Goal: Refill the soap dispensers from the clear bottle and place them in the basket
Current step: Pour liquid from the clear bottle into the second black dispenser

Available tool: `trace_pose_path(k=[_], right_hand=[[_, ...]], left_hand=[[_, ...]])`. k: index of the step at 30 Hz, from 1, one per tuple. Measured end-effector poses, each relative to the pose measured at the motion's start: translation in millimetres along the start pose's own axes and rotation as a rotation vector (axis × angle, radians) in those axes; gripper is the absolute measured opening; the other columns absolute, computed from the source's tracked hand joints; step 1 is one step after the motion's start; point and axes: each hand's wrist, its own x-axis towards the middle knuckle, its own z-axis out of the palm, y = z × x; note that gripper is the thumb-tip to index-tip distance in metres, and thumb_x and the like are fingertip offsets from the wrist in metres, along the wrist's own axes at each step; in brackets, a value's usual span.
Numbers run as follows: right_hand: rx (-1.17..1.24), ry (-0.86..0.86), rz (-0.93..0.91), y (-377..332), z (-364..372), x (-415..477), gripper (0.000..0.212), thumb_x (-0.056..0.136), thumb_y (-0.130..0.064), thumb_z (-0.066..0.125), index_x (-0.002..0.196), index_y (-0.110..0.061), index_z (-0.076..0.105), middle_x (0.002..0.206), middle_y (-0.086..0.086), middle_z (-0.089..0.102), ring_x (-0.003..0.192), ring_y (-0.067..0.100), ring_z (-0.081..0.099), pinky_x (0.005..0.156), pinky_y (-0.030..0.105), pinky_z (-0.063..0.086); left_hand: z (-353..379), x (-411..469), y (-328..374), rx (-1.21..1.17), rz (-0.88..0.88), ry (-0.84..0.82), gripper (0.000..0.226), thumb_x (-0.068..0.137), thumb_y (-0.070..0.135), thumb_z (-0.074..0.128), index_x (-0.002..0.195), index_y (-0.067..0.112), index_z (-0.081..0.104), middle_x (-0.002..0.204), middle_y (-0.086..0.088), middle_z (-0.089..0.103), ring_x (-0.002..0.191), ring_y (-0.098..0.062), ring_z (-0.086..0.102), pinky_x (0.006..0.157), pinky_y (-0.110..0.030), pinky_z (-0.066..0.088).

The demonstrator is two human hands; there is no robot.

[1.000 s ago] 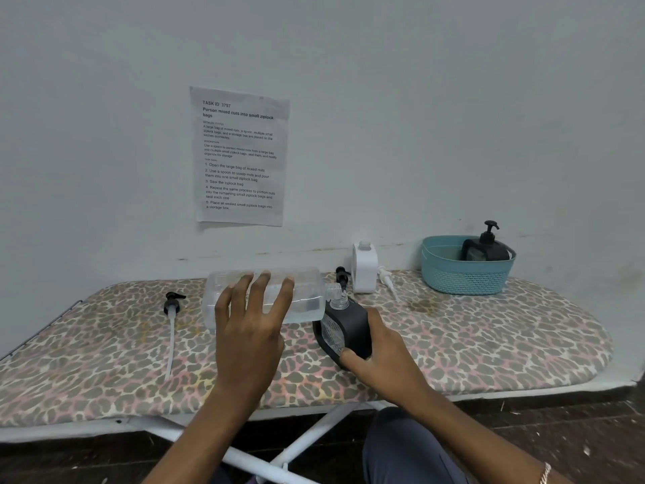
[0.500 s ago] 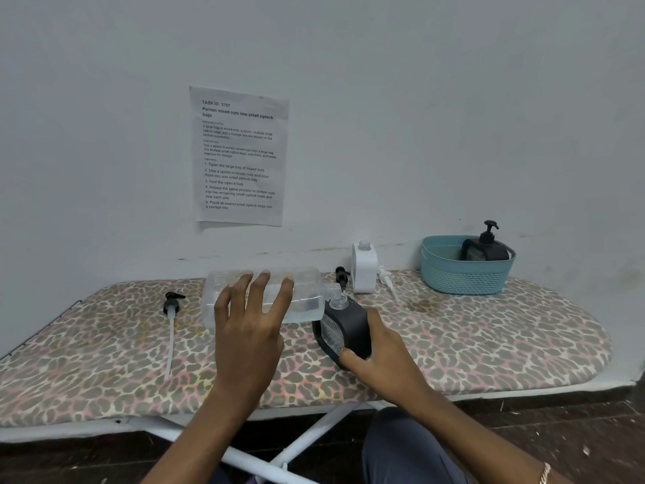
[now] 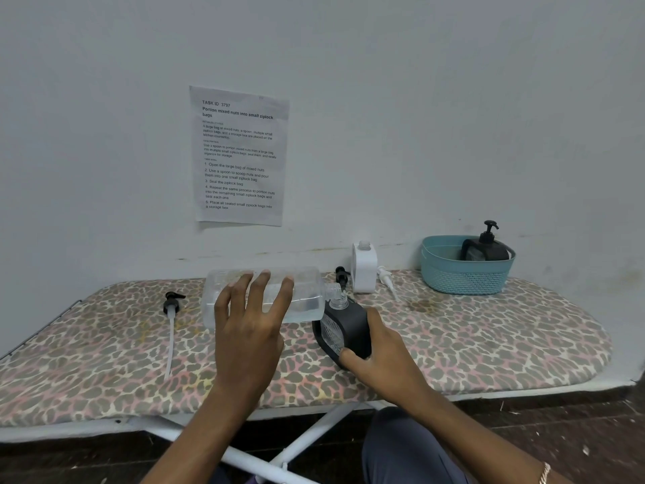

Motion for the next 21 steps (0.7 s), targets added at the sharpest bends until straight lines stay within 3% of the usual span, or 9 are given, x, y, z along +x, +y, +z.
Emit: trace_pose_path(k=[21], right_hand=[[0.009,-0.004,0.015,-0.9,-0.2,-0.4,0.047,0.085,-0.039,0.072,0.123,-0.036,0.045,0.103,-0.017,0.066,0.092,0.0,0.064,0.077,0.029,0.057]], left_hand=[[-0.8,-0.4,0.2,-0.011,-0.002,-0.003,0.079,0.06,-0.017,0.066,0.133,0.014,0.07,0.135,-0.02,0.064,0.129,-0.044,0.056,0.108,-0.057,0.036]])
